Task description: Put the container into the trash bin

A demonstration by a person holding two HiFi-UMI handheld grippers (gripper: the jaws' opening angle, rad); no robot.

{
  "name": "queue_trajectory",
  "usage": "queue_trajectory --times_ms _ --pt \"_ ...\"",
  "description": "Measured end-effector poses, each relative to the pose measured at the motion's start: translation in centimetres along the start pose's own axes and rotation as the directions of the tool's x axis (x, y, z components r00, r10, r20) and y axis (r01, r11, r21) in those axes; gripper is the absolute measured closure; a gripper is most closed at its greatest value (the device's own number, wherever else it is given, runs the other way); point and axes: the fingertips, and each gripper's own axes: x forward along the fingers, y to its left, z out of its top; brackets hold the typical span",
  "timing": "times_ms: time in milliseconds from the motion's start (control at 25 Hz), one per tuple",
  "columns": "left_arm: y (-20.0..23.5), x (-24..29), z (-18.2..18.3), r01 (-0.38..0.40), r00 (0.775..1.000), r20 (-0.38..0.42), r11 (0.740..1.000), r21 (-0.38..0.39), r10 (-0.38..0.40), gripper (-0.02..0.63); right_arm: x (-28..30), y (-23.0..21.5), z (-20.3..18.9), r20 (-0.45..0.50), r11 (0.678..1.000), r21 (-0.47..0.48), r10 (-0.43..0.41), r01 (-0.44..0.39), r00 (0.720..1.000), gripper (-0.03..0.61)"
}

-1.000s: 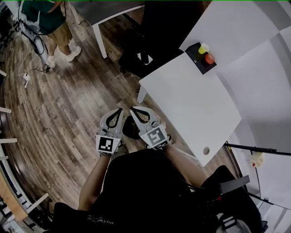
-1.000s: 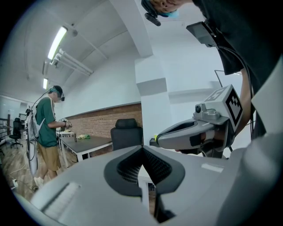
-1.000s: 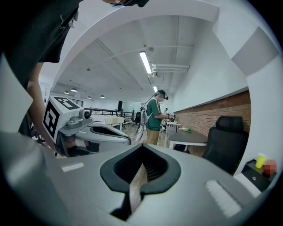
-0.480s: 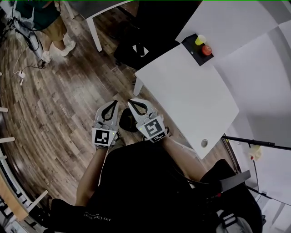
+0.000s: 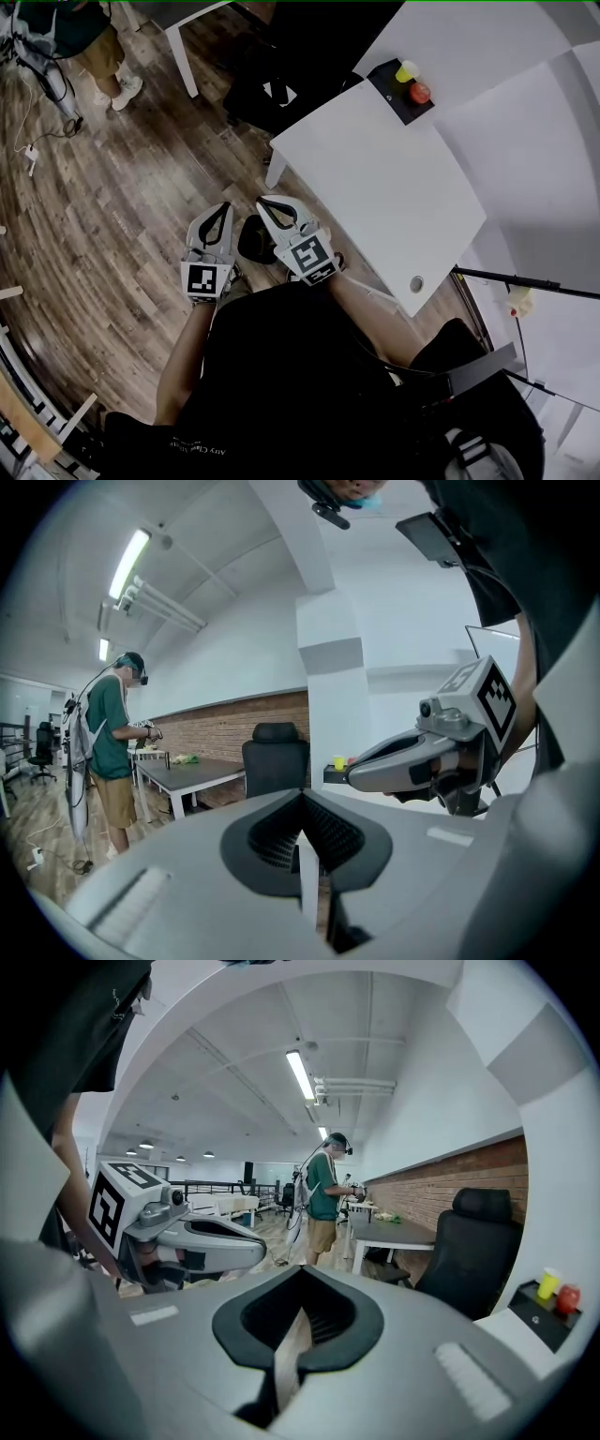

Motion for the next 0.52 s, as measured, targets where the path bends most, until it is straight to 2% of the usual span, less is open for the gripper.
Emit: queue_trajectory --times_ms 280,520 --pt "1.5 -0.2 -0.8 -0.002 1.000 -0.007 1.000 -0.025 0.002 0.614 1.0 0.3 0.6 -0.005 1.000 -0.008 0.001 -0.001 1.000 0.566" --pt "4.6 -1.2 -2.0 -0.023 0.999 -0.029 0.999 -0.031 0.022 0.614 3.7 2.1 1.6 -0.017 0.998 -0.040 0.043 -0.044 0.999 0.568"
